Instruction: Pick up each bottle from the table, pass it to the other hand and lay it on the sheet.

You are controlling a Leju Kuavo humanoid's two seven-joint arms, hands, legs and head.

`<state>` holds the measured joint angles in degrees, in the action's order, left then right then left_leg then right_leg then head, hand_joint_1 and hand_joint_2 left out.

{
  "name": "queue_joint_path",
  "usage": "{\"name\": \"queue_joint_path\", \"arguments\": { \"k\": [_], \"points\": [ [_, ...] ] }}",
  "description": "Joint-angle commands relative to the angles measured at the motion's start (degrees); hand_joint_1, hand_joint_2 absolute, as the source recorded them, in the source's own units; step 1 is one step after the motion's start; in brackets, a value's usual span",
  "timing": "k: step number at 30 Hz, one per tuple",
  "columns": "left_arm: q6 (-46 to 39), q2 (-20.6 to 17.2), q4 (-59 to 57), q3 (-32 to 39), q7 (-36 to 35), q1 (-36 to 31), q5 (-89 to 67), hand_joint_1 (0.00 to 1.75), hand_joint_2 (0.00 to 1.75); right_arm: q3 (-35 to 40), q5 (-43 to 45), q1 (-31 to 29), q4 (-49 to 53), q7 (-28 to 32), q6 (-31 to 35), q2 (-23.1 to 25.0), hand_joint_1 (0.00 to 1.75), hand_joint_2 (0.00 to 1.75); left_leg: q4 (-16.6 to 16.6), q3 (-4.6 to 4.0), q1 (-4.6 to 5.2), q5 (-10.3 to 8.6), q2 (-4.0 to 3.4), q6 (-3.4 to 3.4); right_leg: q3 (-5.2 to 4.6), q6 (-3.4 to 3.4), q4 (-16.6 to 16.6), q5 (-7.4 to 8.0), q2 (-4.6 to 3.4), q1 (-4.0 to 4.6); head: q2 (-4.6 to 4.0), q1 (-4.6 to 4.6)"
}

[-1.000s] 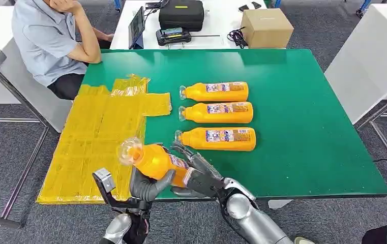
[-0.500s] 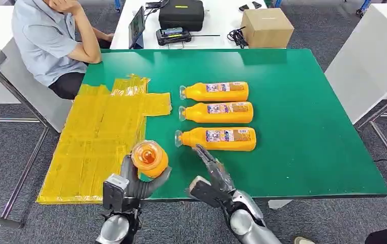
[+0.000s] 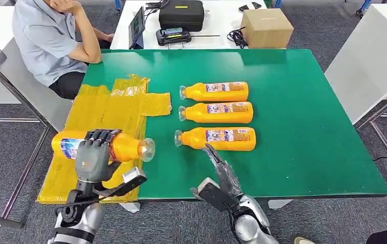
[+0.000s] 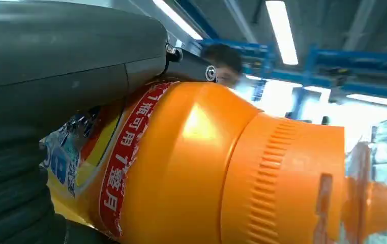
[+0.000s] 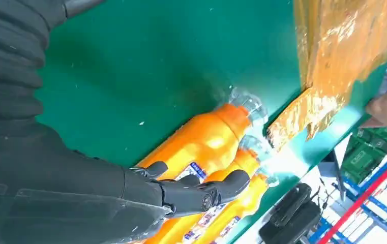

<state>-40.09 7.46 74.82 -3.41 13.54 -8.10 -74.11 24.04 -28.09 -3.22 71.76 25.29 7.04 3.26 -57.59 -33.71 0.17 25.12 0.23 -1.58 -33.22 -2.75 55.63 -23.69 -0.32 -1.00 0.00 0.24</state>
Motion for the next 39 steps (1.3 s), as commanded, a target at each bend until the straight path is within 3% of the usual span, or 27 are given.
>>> {"name": "queue_joint_path", "arguments": {
  "k": [1,9,18,21,23,24,25,39],
  "points": [
    [1.92,-9.77,-23.36,-2.65,-6.62,-11.59,-2.28,1.75,1.75,-0.58,1.23,-0.57,0.17,1.17,-1.22,0.44,0.00,1.75,0.10,0.25,-0.06,0.00,0.09,0.14,0.27,0.16,-0.08,-0.05,0.14,0.07,0.00,-0.02],
    [10.54,-10.98,-34.72,-6.33,-5.87,-16.75,1.73,1.75,1.75,0.13,1.87,0.43,2.55,1.56,-2.02,-0.03,0.00,1.75,0.00,0.07,-0.06,0.00,0.11,0.08,0.12,0.10,-0.02,-0.04,0.13,0.05,0.00,0.00],
    [10.26,-10.18,-36.70,-8.81,-5.30,-16.73,2.12,1.73,1.75,0.01,1.95,1.14,3.12,1.59,-2.14,0.05,0.00,1.75,0.04,0.12,-0.04,0.00,0.10,0.09,0.17,0.10,-0.03,-0.05,0.13,0.04,0.00,-0.04],
    [10.21,-9.24,-36.44,-9.42,-5.43,-16.60,2.06,1.40,1.75,0.16,1.95,1.36,3.32,1.59,-2.15,0.15,0.00,1.75,0.00,0.08,-0.04,0.00,0.10,0.08,0.13,0.09,-0.03,-0.02,0.14,0.05,0.00,-0.02],
    [11.90,-8.94,-35.60,-10.31,-5.74,-16.41,2.18,0.73,1.75,0.19,1.93,1.58,3.72,1.59,-2.19,0.11,0.00,1.75,-0.01,0.08,-0.03,-0.01,0.13,0.07,0.12,0.09,0.00,-0.02,0.17,0.03,0.00,0.00],
    [12.25,-9.29,-35.19,-11.28,-6.44,-16.43,1.17,0.17,1.75,0.14,1.93,1.59,3.74,1.59,-2.21,0.15,0.00,1.75,0.00,0.11,-0.04,-0.02,0.15,0.09,0.16,0.11,-0.01,-0.03,0.19,0.04,0.00,-0.02],
    [13.15,-9.19,-35.20,-11.78,-6.93,-16.62,0.90,0.00,1.75,0.15,1.89,1.54,3.69,1.55,-2.30,0.21,0.00,1.75,-0.01,0.14,-0.08,-0.01,0.14,0.13,0.21,0.13,-0.03,-0.03,0.20,0.09,0.00,-0.02],
    [21.44,-8.56,-39.94,-11.63,-7.51,-18.85,5.01,0.00,1.75,-0.29,1.75,0.83,2.79,1.44,-2.78,0.50,0.00,1.75,0.03,0.27,0.01,-0.18,0.41,0.00,0.42,0.08,-0.03,0.02,0.49,0.00,0.00,0.00]
  ]
}}
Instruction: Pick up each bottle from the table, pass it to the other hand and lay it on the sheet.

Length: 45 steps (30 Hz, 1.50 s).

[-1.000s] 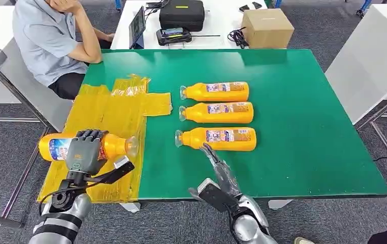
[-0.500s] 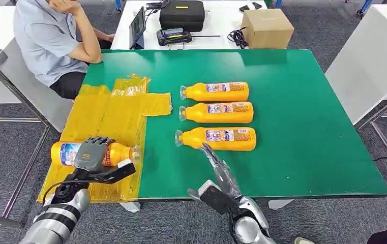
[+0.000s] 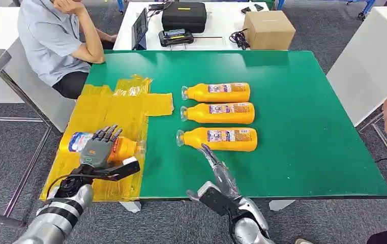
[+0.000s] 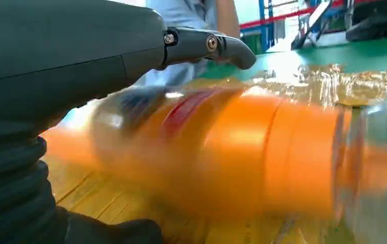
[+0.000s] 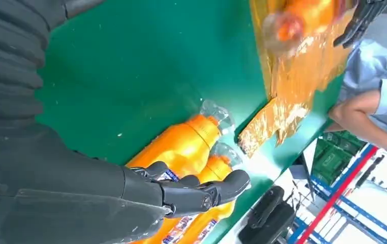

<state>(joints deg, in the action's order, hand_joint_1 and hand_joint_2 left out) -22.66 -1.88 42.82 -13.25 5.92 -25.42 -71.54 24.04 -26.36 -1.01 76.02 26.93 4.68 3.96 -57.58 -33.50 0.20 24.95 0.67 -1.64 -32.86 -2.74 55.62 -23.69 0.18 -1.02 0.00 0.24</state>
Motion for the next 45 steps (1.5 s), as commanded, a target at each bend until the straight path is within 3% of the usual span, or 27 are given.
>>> {"name": "queue_joint_path", "arguments": {
  "k": [1,8,15,22,35,45],
  "points": [
    [5.47,0.67,-9.10,-2.16,0.23,-1.92,2.78,0.00,1.75,-0.54,0.06,-1.50,-1.64,-0.23,-0.51,-0.20,0.00,1.75,0.02,0.07,-0.06,-0.02,-0.11,0.11,0.05,0.13,-0.05,0.05,-0.06,0.07,0.00,0.00],
    [10.51,0.41,-12.95,-2.61,0.22,-2.89,4.91,0.00,1.75,-1.28,0.06,-1.83,-2.33,-0.23,-0.66,-0.07,0.00,1.75,0.12,0.23,-0.02,-0.12,-0.03,0.13,0.23,0.11,-0.10,0.07,-0.10,0.03,0.00,0.00],
    [9.39,0.50,-12.84,-2.93,1.69,-2.30,5.67,0.00,1.75,-1.53,0.03,-1.81,-2.29,-0.21,-0.70,-0.32,0.00,1.75,0.13,0.38,0.00,-0.13,-0.09,0.13,0.36,0.12,-0.09,0.09,-0.16,0.01,0.00,0.00],
    [-0.21,2.43,1.11,-5.72,3.95,1.74,7.29,0.00,1.75,-1.32,-1.51,-0.92,-1.16,-0.13,0.36,-0.58,0.00,1.75,0.05,0.30,-0.05,-0.12,0.03,0.13,0.34,0.13,-0.08,0.06,-0.02,0.06,0.00,0.00],
    [-3.18,2.70,20.28,-12.85,-2.58,6.25,0.07,0.00,1.75,-2.54,-3.48,1.23,1.02,-0.46,2.38,0.17,0.00,1.75,-0.06,-0.25,0.00,-0.08,0.16,0.10,-0.23,0.04,0.03,-0.02,0.12,0.02,0.00,-0.02],
    [-5.15,3.05,26.34,-15.41,-5.77,7.69,-6.01,0.00,1.75,-2.74,-4.33,2.31,1.33,-0.64,2.99,0.28,0.00,1.75,-0.10,-0.37,-0.06,-0.02,0.04,0.14,-0.32,0.10,0.03,-0.04,0.05,0.08,0.00,-0.02]
  ]
}}
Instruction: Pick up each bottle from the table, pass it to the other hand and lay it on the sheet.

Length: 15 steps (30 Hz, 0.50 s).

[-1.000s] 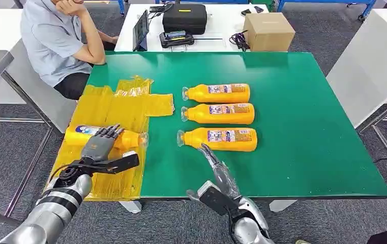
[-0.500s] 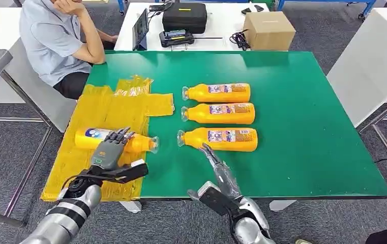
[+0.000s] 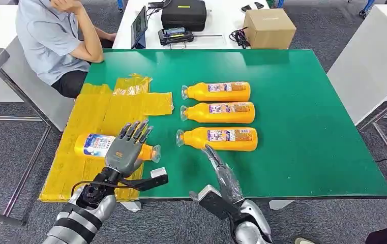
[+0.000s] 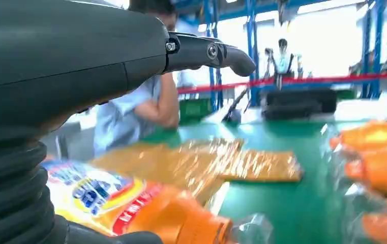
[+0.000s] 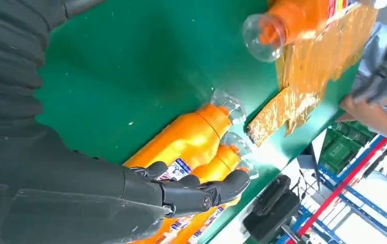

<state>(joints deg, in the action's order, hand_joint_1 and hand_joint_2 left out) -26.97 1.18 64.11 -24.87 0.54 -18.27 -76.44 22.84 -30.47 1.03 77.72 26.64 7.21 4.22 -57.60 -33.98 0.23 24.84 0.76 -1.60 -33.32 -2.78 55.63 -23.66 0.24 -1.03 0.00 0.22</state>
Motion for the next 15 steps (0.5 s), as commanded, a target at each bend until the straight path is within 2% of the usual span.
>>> {"name": "queue_joint_path", "arguments": {
  "k": [1,4,7,10,12,15],
  "points": [
    [-1.37,0.22,6.06,-3.85,-0.02,1.08,-0.46,0.00,1.75,-1.68,-0.20,0.39,-0.37,-0.40,0.65,0.02,0.00,1.75,-0.02,0.09,-0.04,0.06,-0.01,0.08,0.12,0.10,-0.01,-0.05,0.03,0.05,0.00,0.00],
    [-0.81,0.36,9.74,-5.75,0.44,2.52,0.08,0.00,1.75,-2.16,-0.12,1.03,0.31,-0.42,1.20,0.03,0.00,1.75,-0.05,0.14,-0.09,0.11,-0.05,0.11,0.18,0.13,-0.02,-0.08,0.00,0.10,0.00,0.00],
    [1.29,0.84,14.37,-7.74,4.61,4.29,8.28,0.00,1.75,-2.77,0.00,1.86,1.59,0.22,2.15,0.01,0.00,1.75,-0.04,0.07,-0.05,0.09,0.02,0.07,0.11,0.10,0.00,-0.08,0.06,0.06,0.00,0.00],
    [2.70,1.99,17.82,-8.56,9.09,6.33,18.17,0.00,1.75,-3.88,1.28,2.95,5.26,3.67,4.72,0.91,0.00,1.75,-0.11,0.06,-0.07,0.16,-0.08,0.09,0.07,0.12,0.07,-0.13,-0.03,0.08,0.00,0.02],
    [3.14,3.01,18.99,-8.45,13.20,8.02,26.51,0.00,1.75,-4.18,0.11,3.92,8.92,6.67,8.94,0.92,0.00,1.75,-0.03,-0.06,0.00,0.06,-0.03,0.04,-0.05,0.07,0.02,-0.05,0.01,0.01,0.00,0.02],
    [1.61,5.22,18.78,-8.01,17.78,10.04,34.18,0.00,1.75,-4.14,-2.61,4.34,11.72,5.77,12.45,0.06,0.00,1.75,-0.05,-0.05,0.00,0.10,-0.05,0.06,-0.05,0.09,0.04,-0.09,0.00,0.01,0.00,0.02]
  ]
}}
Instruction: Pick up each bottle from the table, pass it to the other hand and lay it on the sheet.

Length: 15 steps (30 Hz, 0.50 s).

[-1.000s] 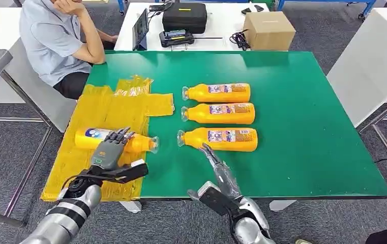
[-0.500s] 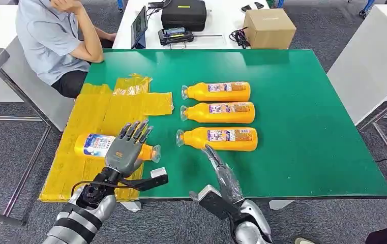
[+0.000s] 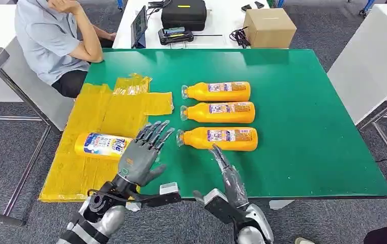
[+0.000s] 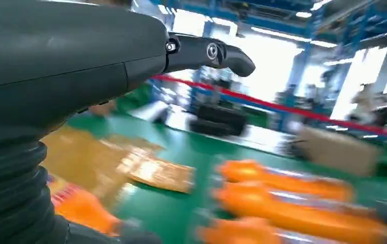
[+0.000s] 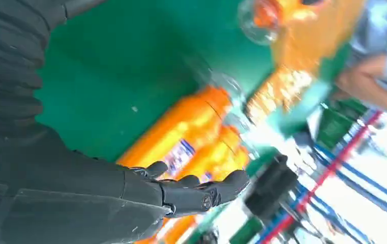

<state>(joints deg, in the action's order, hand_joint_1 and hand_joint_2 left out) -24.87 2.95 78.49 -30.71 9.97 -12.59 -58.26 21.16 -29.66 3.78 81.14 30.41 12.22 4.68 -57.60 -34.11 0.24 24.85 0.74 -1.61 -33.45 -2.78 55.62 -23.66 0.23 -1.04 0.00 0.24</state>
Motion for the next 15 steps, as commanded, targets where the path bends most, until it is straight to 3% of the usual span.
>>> {"name": "queue_joint_path", "arguments": {
  "k": [1,3,10,12,13,14,15],
  "points": [
    [-0.63,3.57,4.35,-2.30,8.41,4.49,15.98,0.00,1.75,-2.56,-3.40,1.54,8.34,1.95,7.45,-0.52,0.00,1.75,-0.09,0.18,-0.06,0.17,-0.10,0.10,0.18,0.13,0.04,-0.13,-0.04,0.07,0.00,-0.02],
    [-1.14,5.76,3.98,-1.47,12.84,6.07,24.95,0.00,1.75,-2.55,-6.08,0.67,6.76,-0.75,8.67,-1.79,0.00,1.75,-0.01,0.03,0.00,0.04,-0.01,0.04,0.04,0.05,0.00,-0.04,0.02,0.01,0.00,0.00],
    [-1.38,5.82,3.78,-1.75,13.05,6.13,24.98,0.00,1.75,-2.69,-6.09,0.39,5.85,-0.65,8.69,-2.07,0.00,1.75,0.00,0.14,-0.03,0.09,-0.10,0.08,0.15,0.11,-0.03,-0.06,-0.01,0.04,0.00,0.00],
    [1.15,7.07,3.77,-1.05,15.12,7.36,33.45,0.00,1.75,-3.46,-4.78,-0.41,4.39,-3.25,7.11,-2.58,0.00,1.75,0.02,0.09,-0.03,0.06,-0.13,0.07,0.08,0.09,-0.04,-0.03,-0.03,0.04,0.00,0.00],
    [1.45,7.26,3.13,-1.44,15.76,7.70,35.21,0.00,1.75,-3.95,-1.93,-1.16,3.34,-4.59,3.65,-3.27,0.00,0.00,0.02,0.16,-0.04,0.09,-0.15,0.08,0.15,0.11,-0.06,-0.05,-0.04,0.06,0.00,0.00],
    [1.03,7.12,1.84,-2.32,16.52,7.71,35.48,0.00,1.75,-5.48,4.56,-2.32,1.79,-4.75,-1.85,-3.38,0.00,0.00,0.04,0.14,-0.02,0.06,-0.13,0.06,0.14,0.08,-0.08,-0.03,-0.02,0.04,0.00,-0.02],
    [0.37,7.45,0.95,-2.19,17.00,7.90,36.54,0.00,1.75,-6.22,5.48,-3.19,0.43,-5.50,-3.57,-3.49,0.00,0.00,0.05,0.23,-0.06,0.10,-0.17,0.08,0.24,0.10,-0.12,-0.04,-0.05,0.07,0.00,0.00]
  ]
}}
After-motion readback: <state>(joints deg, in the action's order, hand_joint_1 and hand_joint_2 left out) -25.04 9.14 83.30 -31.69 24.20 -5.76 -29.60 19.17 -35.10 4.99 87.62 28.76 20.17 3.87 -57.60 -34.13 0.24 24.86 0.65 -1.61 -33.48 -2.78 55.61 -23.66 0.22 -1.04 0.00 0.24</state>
